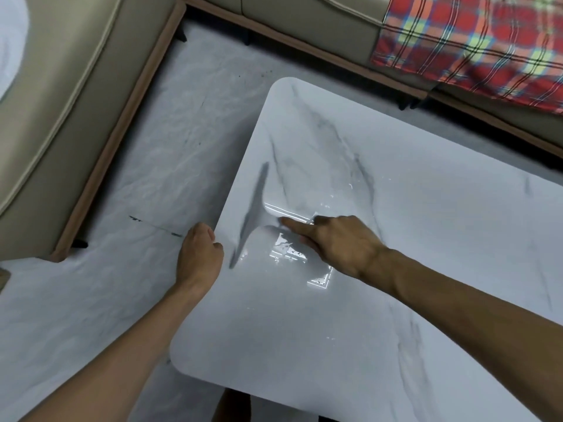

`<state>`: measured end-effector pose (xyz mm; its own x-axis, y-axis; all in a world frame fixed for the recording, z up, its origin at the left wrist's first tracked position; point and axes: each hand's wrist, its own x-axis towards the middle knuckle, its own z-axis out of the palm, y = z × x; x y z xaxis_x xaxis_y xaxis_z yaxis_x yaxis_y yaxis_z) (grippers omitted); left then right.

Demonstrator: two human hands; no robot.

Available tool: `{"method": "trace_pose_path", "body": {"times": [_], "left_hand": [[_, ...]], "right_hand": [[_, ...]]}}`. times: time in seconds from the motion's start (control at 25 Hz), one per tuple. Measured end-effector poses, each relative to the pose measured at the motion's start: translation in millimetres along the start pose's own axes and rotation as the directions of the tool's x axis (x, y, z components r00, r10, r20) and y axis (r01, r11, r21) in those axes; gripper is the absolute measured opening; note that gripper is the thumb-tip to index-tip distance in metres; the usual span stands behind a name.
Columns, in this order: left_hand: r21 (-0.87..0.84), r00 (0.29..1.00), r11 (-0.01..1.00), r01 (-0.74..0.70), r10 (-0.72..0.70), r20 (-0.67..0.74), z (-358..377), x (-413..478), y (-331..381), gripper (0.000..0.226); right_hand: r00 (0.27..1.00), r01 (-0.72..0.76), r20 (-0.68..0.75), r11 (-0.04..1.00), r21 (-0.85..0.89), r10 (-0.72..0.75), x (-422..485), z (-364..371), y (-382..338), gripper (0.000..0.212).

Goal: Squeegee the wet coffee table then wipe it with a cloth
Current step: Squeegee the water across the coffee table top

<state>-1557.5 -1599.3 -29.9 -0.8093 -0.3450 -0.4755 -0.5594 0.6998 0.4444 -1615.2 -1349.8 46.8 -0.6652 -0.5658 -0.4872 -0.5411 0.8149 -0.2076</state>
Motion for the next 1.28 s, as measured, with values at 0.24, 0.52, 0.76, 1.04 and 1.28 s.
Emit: {"method": "trace_pose_path", "body": {"times": [0.24,0.52,0.76,1.04,1.28], "left_hand": [[0.033,0.989,0.998,0.06,-0.064,0.134,20,-10,1,0.012],[0.101,0.974,0.993,0.06,-0.08,0.211,30,-14,12,0.011],[-0.182,0.966,0.952,0.247,-0.256,-0.03,6,-24,-14,0.014],[-0.065,0.957,0.956,0.287,-0.283,0.061,19,-50,-38,0.014],[0.029,0.976,0.978,0.205,-0.207,0.069,25,-52,-27,0.013]], "right_hand": [[0.999,0.025,-0.024,1.0,0.018,-0.025,-3,17,11,0.045],[0.979,-0.205,-0.004,0.979,0.002,0.205,-104,16,83,0.044],[0.993,0.115,-0.029,0.987,0.111,-0.112,-28,26,-8,0.041],[0.975,0.217,-0.039,0.976,-0.017,-0.217,-13,59,-25,0.044],[0.998,-0.041,-0.038,0.999,-0.01,0.041,-110,46,63,0.043]]}}
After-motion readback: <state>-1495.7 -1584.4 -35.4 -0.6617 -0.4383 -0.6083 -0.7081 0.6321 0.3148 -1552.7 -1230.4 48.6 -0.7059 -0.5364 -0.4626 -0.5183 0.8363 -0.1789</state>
